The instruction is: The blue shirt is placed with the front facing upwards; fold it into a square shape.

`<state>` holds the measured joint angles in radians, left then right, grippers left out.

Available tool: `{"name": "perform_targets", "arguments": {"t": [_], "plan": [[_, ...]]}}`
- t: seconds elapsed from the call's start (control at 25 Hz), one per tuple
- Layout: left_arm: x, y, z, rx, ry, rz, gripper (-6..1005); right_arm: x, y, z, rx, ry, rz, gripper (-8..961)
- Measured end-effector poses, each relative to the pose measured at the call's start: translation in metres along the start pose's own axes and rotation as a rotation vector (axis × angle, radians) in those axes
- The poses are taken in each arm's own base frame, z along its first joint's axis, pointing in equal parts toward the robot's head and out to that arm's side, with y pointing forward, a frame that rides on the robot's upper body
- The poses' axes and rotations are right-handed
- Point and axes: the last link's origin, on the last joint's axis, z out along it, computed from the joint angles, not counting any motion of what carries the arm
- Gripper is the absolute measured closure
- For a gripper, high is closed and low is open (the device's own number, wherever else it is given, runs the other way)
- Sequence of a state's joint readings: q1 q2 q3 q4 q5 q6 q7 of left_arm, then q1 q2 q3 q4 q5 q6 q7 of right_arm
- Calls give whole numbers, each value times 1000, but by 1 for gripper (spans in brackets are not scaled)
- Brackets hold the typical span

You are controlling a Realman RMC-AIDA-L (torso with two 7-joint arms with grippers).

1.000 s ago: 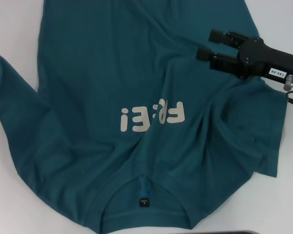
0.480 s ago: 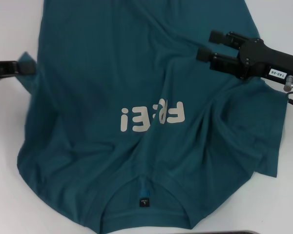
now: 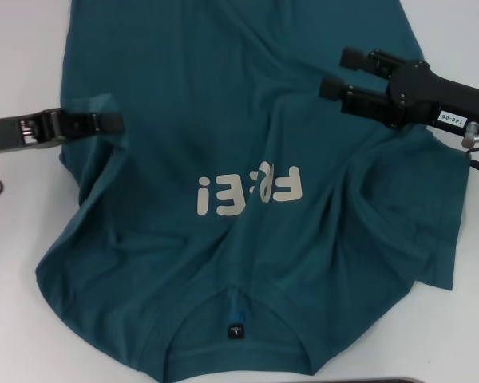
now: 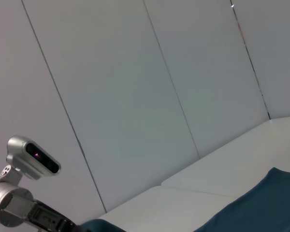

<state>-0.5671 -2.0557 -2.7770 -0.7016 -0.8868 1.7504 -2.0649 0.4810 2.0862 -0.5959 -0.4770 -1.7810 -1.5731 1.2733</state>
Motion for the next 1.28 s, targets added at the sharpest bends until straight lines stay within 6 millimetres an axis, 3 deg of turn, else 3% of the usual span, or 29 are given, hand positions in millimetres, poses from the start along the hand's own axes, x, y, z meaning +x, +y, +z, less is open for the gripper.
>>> {"name": "perform_targets", "arguments": {"t": [0.48,0.76,0.92,1.16,1.24,1.28], "plan": [[-14,11,45,-67,-79,55,906,0,-1,1,3,2,-3,128],[-18,10,37,-61,-80,79,617,0,-1,1,4,2,-3,127],[-17,5,23,-16,-60,103,428,0,-1,0,7,1,-3,127],[-15,-3,2,47,-13,112,229,-2,-2,0,9,2,-6,127],[-15,-4,-1,52,-2,112,90,-3,-3,-1,11,3,-6,127],[-15,-5,-9,52,31,121,90,-3,-3,-2,12,4,-4,127]]}}
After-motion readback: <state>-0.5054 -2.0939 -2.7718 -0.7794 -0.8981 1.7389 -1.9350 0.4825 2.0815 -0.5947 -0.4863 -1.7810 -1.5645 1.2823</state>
